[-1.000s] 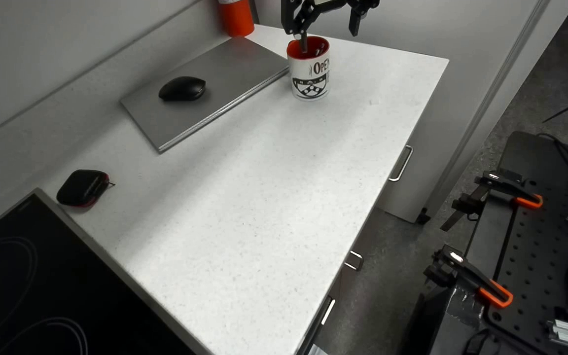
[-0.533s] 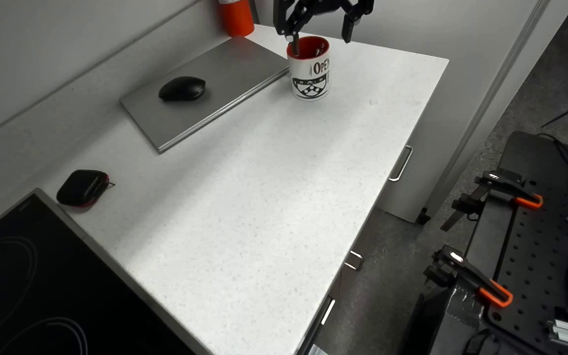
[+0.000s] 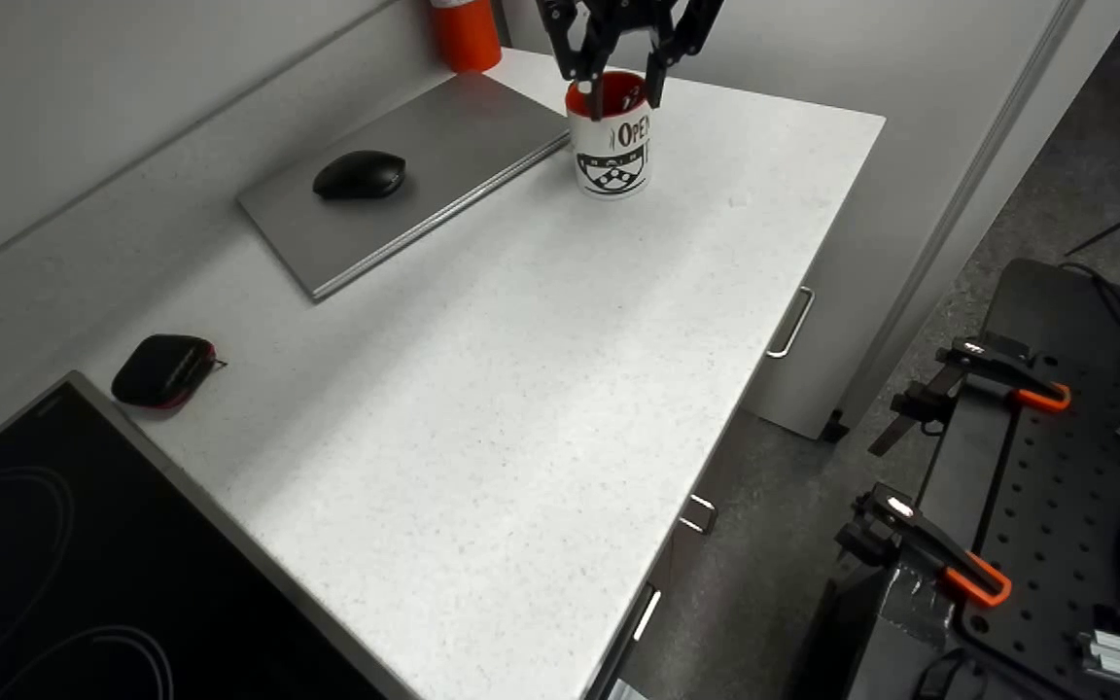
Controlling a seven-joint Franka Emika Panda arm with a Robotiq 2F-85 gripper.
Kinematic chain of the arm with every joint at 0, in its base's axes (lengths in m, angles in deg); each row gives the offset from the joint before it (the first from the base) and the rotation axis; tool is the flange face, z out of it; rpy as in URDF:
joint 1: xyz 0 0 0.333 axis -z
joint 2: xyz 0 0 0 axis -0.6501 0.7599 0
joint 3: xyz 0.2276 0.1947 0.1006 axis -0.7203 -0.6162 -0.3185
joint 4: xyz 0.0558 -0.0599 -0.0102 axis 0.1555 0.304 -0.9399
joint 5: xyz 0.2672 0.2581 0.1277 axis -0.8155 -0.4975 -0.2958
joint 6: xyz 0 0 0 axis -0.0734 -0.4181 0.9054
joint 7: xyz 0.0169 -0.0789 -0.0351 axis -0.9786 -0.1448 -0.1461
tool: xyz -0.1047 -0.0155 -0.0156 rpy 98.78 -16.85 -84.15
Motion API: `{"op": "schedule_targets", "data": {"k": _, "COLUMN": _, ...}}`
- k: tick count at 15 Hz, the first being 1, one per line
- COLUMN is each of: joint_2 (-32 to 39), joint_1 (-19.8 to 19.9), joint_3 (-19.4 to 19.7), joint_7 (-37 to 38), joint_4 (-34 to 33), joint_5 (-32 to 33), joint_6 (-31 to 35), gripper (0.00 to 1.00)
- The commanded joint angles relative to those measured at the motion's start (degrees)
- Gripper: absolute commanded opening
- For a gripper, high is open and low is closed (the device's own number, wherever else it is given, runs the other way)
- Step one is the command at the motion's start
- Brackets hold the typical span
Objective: Remove the pen from the cup and put it on the table
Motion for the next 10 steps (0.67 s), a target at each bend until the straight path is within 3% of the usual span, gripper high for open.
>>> {"op": "schedule_targets", "data": {"k": 1, "joint_2": 0.3, "joint_1": -0.8, "joint_3": 1.2, "joint_7": -1.9, "joint_4": -0.2, "joint_5": -2.2, "joint_6": 2.0, "gripper": 0.26}}
{"op": "schedule_targets", "data": {"k": 4, "joint_2": 0.6, "joint_1": -0.8, "joint_3": 1.3, "joint_7": -1.7, "joint_4": 0.0, "joint_5": -1.7, "joint_6": 2.6, "gripper": 0.02}}
{"op": "schedule_targets", "data": {"k": 10, "joint_2": 0.5, "joint_1": -0.7, "joint_3": 1.4, "joint_7": -1.4, "joint_4": 0.3, "joint_5": -0.9, "joint_6": 2.8, "gripper": 0.01}}
